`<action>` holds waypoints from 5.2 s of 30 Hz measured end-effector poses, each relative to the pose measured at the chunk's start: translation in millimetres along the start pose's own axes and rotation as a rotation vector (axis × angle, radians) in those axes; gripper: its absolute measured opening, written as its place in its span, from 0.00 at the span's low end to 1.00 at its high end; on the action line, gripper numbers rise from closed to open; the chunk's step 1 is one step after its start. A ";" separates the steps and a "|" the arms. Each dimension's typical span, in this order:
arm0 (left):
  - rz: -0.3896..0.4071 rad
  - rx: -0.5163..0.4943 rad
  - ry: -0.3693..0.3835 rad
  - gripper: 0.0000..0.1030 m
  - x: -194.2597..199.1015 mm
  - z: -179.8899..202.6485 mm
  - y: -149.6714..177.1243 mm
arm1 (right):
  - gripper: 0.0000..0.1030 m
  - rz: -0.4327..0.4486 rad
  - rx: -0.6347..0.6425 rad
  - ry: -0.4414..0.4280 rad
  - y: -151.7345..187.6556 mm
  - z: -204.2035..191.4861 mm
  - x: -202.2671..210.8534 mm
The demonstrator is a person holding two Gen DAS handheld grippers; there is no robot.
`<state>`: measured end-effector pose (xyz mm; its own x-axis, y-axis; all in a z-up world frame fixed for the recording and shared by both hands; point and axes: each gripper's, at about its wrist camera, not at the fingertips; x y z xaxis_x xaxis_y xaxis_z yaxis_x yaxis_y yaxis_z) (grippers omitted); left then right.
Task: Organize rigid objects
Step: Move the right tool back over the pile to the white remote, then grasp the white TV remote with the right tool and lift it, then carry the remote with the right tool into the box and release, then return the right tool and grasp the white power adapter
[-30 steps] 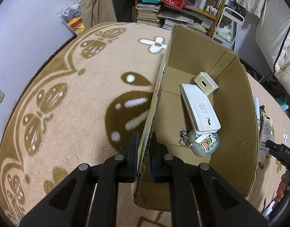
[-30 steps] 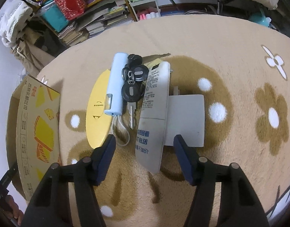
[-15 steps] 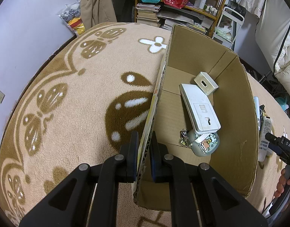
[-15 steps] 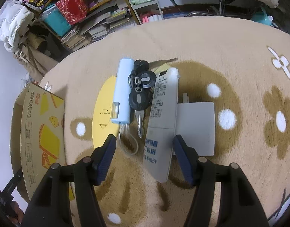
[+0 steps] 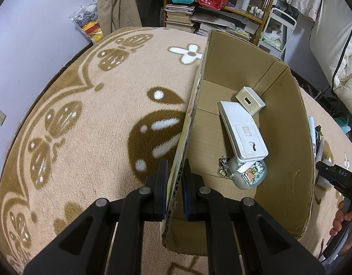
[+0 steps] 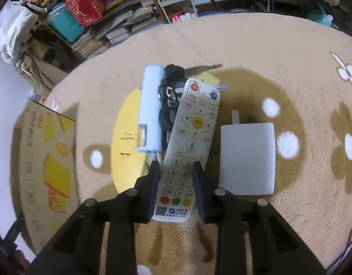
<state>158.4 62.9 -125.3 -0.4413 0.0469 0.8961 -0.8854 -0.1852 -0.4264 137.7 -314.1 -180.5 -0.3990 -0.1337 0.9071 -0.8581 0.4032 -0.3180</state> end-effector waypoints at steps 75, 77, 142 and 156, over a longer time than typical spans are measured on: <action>0.002 0.004 0.003 0.10 3.7 1.2 0.0 | 0.43 0.139 0.346 -0.178 6.5 -211.4 62.4; 0.002 0.004 0.003 0.10 3.7 1.1 0.0 | 0.43 0.131 0.371 -0.182 8.9 -217.0 58.5; 0.027 -0.005 -0.008 0.10 8.2 1.8 -0.9 | 0.96 0.104 0.137 0.189 -8.5 13.4 21.1; 0.027 -0.005 -0.007 0.10 8.5 1.8 -0.8 | 0.78 0.078 0.065 0.231 7.9 42.5 1.8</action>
<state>155.6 61.7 -117.1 -0.4644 0.0351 0.8849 -0.8737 -0.1819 -0.4513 116.5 -349.6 -193.1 -0.3872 0.1093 0.9155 -0.8495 0.3437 -0.4003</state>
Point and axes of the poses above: each gripper's, at about its wrist camera, not at the fingertips, and x roughly against the way its jaws point, z to its right, y to its underside, and after that the axes turned 7 degrees about x, right-handed
